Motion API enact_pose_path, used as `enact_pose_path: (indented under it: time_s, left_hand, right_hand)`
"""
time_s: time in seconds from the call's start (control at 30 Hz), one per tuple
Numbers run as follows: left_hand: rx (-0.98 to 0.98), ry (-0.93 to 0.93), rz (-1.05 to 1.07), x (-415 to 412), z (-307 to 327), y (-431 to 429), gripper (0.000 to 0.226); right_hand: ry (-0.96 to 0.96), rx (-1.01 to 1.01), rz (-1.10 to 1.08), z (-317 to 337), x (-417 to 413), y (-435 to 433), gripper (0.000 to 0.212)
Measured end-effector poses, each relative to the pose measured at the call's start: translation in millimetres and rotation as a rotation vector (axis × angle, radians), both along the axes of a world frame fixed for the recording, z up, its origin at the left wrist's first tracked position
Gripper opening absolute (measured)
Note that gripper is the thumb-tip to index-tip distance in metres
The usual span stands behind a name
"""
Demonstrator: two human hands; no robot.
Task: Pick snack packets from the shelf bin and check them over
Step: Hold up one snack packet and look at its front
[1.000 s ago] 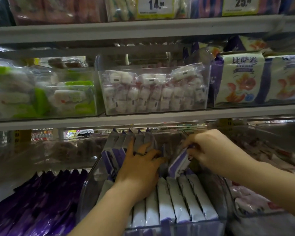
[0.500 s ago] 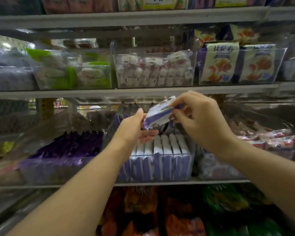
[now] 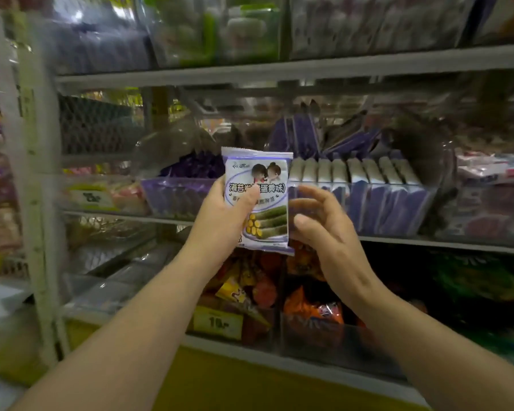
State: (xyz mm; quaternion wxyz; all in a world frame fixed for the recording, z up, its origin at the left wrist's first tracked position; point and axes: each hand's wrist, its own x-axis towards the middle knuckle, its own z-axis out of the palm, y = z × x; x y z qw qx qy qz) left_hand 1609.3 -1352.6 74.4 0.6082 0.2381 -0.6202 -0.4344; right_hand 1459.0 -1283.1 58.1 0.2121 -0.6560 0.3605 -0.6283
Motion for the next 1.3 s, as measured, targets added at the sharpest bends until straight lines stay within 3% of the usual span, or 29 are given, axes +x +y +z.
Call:
enact_pose_path:
  time_s: [0.1,0.3,0.5,0.63,0.77,1.07,1.3]
  left_hand:
    - [-0.033,-0.094,-0.049,4.0,-31.0,-4.2,0.035]
    - [-0.022,-0.139,-0.125,2.7,-81.4,-14.6,0.045]
    - [0.012,-0.218,-0.071,5.5,-109.3,-28.6,0.029]
    - [0.101,-0.132,-0.078,6.0,-113.7,-25.6,0.02]
    - [0.219,-0.101,-0.113,4.1,-115.2,-20.3,0.012]
    - [0.356,-0.093,-0.107,5.1,-114.0,-13.3,0.041]
    - [0.474,0.084,-0.211,5.0,-111.8,-10.0,0.038]
  right_hand:
    - [-0.205,0.157,0.056,-12.4,10.6,-20.0,0.045]
    - [-0.44,0.275,0.109,-47.0,25.2,-49.5,0.028]
    - [-0.51,0.344,0.16,-76.0,24.9,-64.1,0.018]
    - [-0.441,0.392,0.167,-84.5,17.4,-64.1,0.027]
    - [-0.499,0.458,0.205,-91.2,10.0,-59.1,0.018]
    - [-0.573,0.496,0.2,-90.0,9.4,-47.1,0.026]
    - [-0.516,0.62,0.226,-90.1,6.7,-52.0,0.037]
